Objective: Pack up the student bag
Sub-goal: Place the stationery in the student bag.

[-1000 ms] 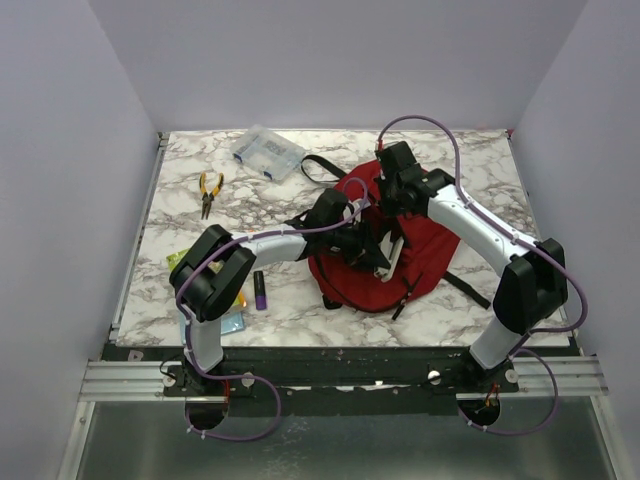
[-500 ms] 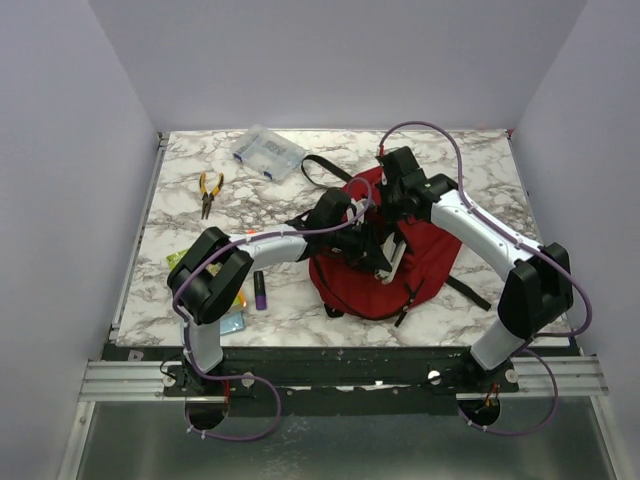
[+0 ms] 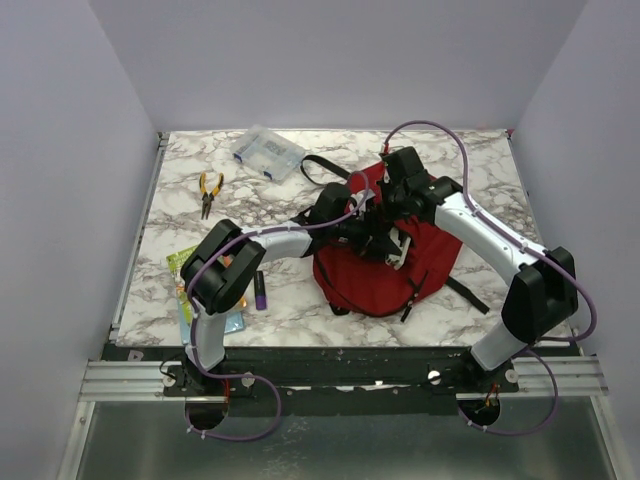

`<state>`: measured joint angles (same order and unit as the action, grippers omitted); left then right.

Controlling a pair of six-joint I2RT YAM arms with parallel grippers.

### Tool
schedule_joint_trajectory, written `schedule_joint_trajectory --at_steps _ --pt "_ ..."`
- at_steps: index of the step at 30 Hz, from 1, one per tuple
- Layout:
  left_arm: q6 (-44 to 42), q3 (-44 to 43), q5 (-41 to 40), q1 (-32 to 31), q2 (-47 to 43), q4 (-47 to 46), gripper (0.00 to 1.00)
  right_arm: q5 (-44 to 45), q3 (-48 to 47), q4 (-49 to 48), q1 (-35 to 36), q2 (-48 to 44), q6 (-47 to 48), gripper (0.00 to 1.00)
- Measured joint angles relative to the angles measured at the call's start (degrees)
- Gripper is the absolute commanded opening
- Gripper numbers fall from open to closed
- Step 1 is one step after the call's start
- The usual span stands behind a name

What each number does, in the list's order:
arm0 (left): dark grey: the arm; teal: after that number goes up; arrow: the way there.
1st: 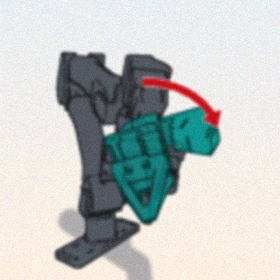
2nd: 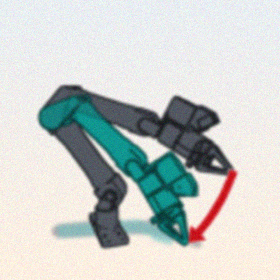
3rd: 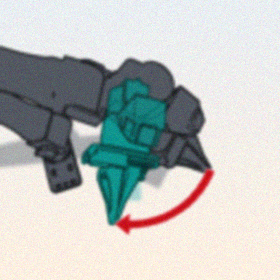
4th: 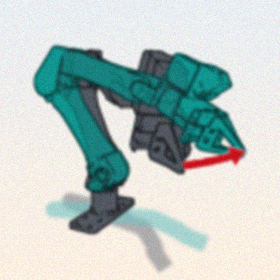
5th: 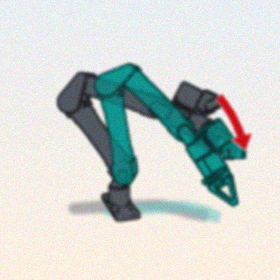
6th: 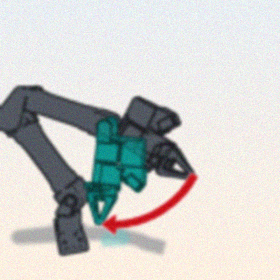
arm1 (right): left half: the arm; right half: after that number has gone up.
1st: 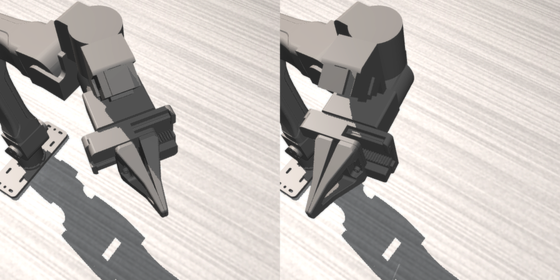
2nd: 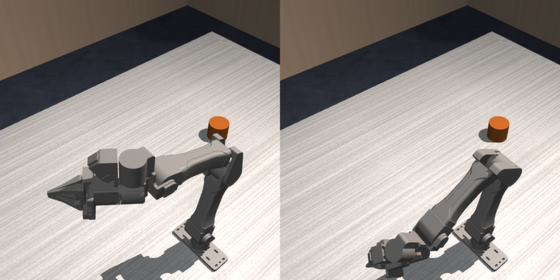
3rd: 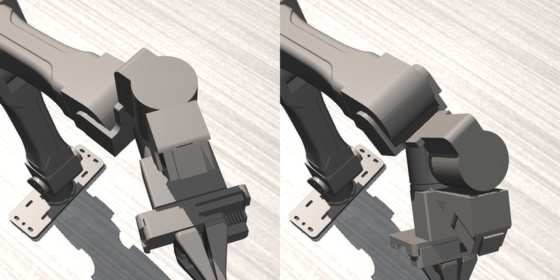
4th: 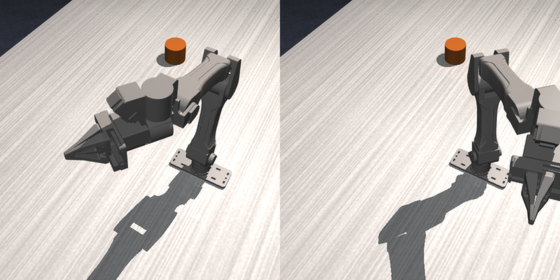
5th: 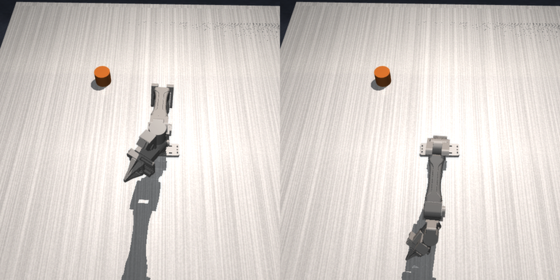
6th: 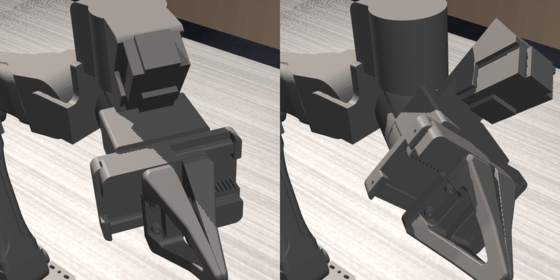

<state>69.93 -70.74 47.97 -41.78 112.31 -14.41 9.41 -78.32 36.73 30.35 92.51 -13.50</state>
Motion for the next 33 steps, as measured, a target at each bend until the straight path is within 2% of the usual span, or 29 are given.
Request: schedule_joint_trajectory --at_steps 3,6,11,14,16,17,21,22,27,30,33 --pt "6.6 3.7 -0.7 1.0 0.2 -8.7 0.0 -1.5 1.2 -1.0 0.0 -1.2 -1.3 0.01" --pt "11.0 3.8 -1.7 1.8 1.5 -12.6 0.0 -3.3 2.9 -1.6 0.3 -2.8 -2.8 0.01" --pt "14.1 5.3 -5.2 2.0 2.2 -19.0 0.0 -4.0 3.2 -2.4 0.3 -3.2 -4.4 0.01" --pt "14.5 5.3 -6.8 1.7 3.1 -21.0 0.18 -3.8 3.3 -3.0 0.3 -3.2 -4.9 0.01" --pt "14.5 5.2 -8.6 1.2 4.2 -22.4 0.38 -3.4 3.4 -3.2 0.1 -3.2 -5.1 0.0" --pt "14.4 5.1 -9.2 0.9 4.7 -22.9 0.44 -3.3 3.5 -3.1 0.0 -3.2 -5.1 0.01" --pt "11.8 5.7 -11.7 0.1 5.3 -23.3 0.62 -3.2 3.5 -2.3 -1.0 -3.1 -5.2 0.01" --pt "10.8 6.4 -12.3 0.1 4.9 -23.3 0.64 -3.1 3.6 -2.2 -1.3 -3.1 -5.1 0.01" --pt "7.5 11.4 -13.0 0.4 1.5 -22.7 0.62 -3.3 4.4 -1.9 -2.4 -3.1 -5.2 0.01" --pt "6.1 14.9 -13.1 0.5 -1.3 -22.5 0.57 -3.3 4.4 -1.7 -2.6 -3.1 -5.1 0.01" --pt "5.3 17.3 -13.2 0.6 -3.4 -21.9 0.47 -3.3 4.4 -1.4 -2.7 -3.2 -5.1 0.0"
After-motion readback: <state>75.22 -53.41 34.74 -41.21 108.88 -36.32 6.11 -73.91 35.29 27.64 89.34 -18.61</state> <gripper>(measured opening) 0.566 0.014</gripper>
